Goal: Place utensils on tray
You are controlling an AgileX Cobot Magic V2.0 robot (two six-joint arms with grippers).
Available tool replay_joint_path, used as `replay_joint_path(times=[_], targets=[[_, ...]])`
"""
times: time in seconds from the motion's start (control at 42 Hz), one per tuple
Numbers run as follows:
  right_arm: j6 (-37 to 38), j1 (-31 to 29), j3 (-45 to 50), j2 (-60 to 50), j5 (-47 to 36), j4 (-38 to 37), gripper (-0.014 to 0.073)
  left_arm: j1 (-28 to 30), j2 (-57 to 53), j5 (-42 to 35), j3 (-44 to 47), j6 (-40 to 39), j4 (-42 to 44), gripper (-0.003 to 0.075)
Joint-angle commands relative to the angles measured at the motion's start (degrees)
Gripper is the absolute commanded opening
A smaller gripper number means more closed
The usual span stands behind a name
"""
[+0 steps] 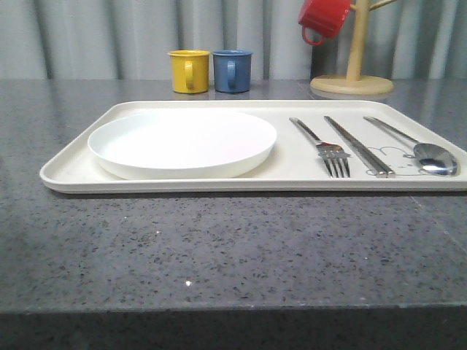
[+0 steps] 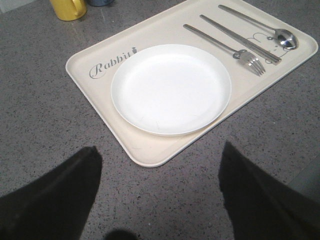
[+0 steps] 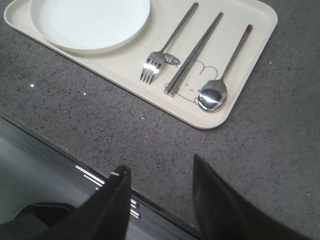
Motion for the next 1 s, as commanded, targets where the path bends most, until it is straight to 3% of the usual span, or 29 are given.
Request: replay_joint_path(times=[0.0,0.333,0.452,0.571,0.642,0.69,0.975], targets=[[1.19,-0.28,0.60,-4.16,-4.24,0.28,0.0330,-0.39,0.10,-4.09,-1.41,-0.42,0.53,0.0491],[1.74,-0.28,1.49,-7.48,-4.30,0.28,0.0322,-0.39,0.10,-4.24,-1.41,-0.42,0.53,0.0480],[2.02,-0.28,1.49,-7.48,-4.33,0.28,0.0184,-0.39,0.10,-4.24,-1.41,-0.42,0.53,0.0350],[2.02,-0.28,1.49,-7.48,-4.37,0.28,-0.0006,-0.39,0.10,-4.24,-1.41,-0.42,0.53,0.0149],[2.02,-0.28,1.49,-7.48,-4.37,0.28,-0.0074,-0.39,0.10,-4.24,-1.41,-0.42,0.53,0.0052],[2.02,-0.28,1.49,-7.48,-4.54,0.28,-0.0063,-0.39,0.10,-4.24,-1.41,-0.42,0.53,-0.0007],[2.02,-0.28,1.49,-7.48,-4.90,0.59,-0.0067,-0.39,0.10,-4.24,-1.41,-0.42,0.53,-0.0020]])
